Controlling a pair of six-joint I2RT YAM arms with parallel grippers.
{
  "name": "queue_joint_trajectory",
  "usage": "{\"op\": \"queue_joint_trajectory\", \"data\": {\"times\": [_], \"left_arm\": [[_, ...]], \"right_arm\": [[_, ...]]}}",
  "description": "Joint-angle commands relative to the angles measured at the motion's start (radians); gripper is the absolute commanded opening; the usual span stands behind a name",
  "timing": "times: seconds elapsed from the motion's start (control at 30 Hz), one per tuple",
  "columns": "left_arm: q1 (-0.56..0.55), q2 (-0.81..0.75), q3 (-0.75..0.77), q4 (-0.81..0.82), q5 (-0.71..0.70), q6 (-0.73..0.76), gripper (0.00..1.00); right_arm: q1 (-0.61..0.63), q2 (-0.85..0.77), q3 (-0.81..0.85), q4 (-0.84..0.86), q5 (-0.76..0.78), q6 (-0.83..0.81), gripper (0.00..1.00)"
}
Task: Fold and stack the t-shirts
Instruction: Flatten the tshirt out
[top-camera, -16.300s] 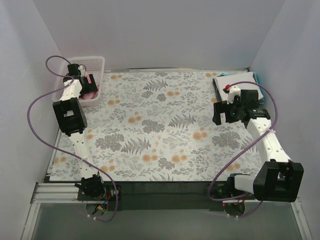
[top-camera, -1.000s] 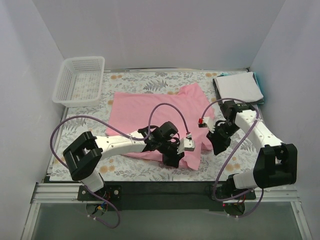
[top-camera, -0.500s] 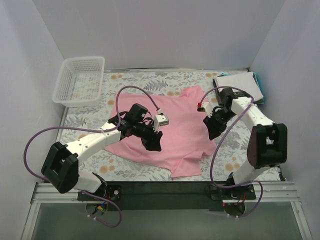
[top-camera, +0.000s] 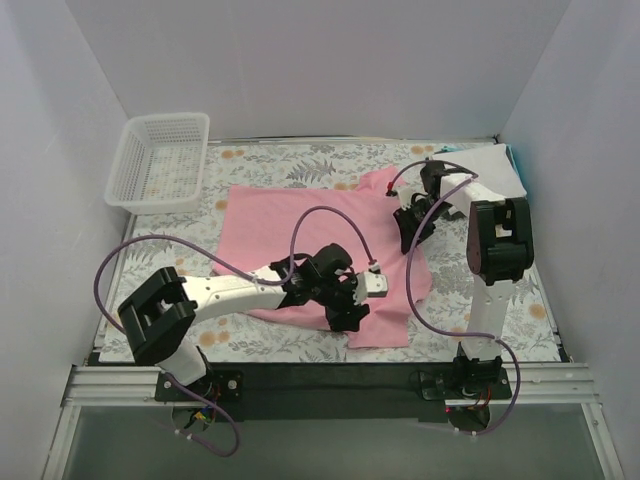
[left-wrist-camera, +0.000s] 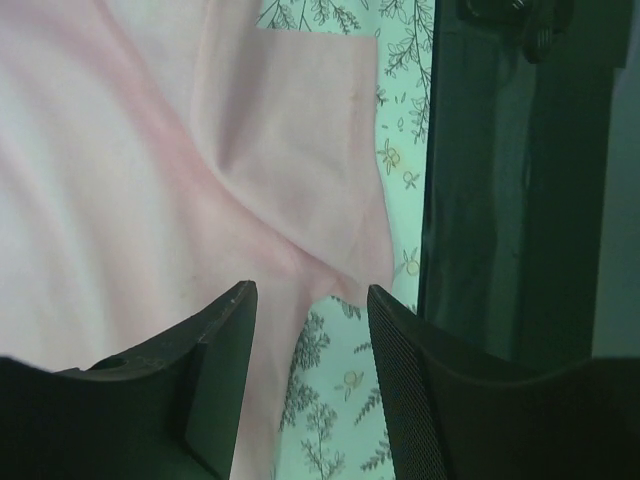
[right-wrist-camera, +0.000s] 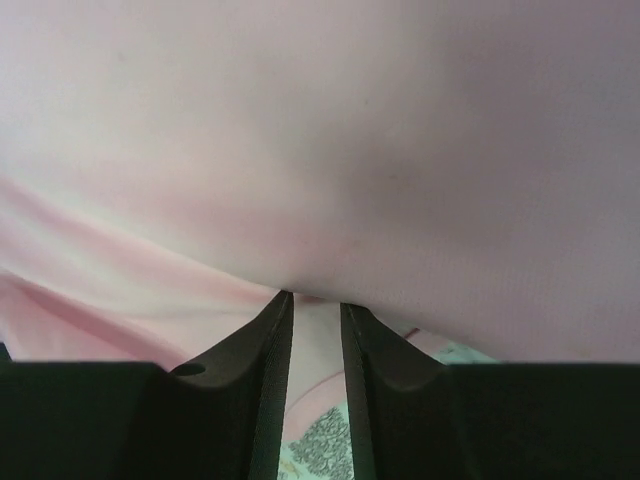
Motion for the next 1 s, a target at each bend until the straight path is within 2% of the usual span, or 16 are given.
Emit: {"op": "queue_joint_trajectory", "data": {"times": [0.0, 0.27, 0.43, 0.6, 0.77, 0.9, 0.97], "left_arm": [[-0.068, 0.053, 0.031, 0.18, -0.101, -0.02, 0.46], [-0.173, 0.249, 0.154, 0.289, -0.197, -0.092, 0.45], [-0.187, 0.366, 0.202, 0.325, -0.222, -0.126, 0.44], [-0.216, 0.435, 0.228, 0.277, -0.142, -0.13, 0.34], [-0.258, 0.476, 0.278, 0.242, 0.006, -0.156, 0.29], [-0.26, 0.467, 0.306, 0.236, 0.036, -0.169, 0.32], [-0.256, 0.432, 0.283, 0.22, 0.017, -0.169, 0.39]], "right_arm": [[-0.001, 0.072, 0.084, 0.1, 0.019, 0.027, 0.29], [-0.001, 0.1, 0.136, 0.1, -0.002, 0.044, 0.29], [-0.002, 0.089, 0.139, 0.098, -0.025, 0.05, 0.3], [-0.004, 0.08, 0.145, 0.097, -0.027, 0.054, 0.3], [-0.007, 0.083, 0.156, 0.097, -0.025, 0.057, 0.3], [-0.008, 0.08, 0.159, 0.094, -0.025, 0.057, 0.31], [-0.01, 0.075, 0.156, 0.095, -0.032, 0.057, 0.31]]}}
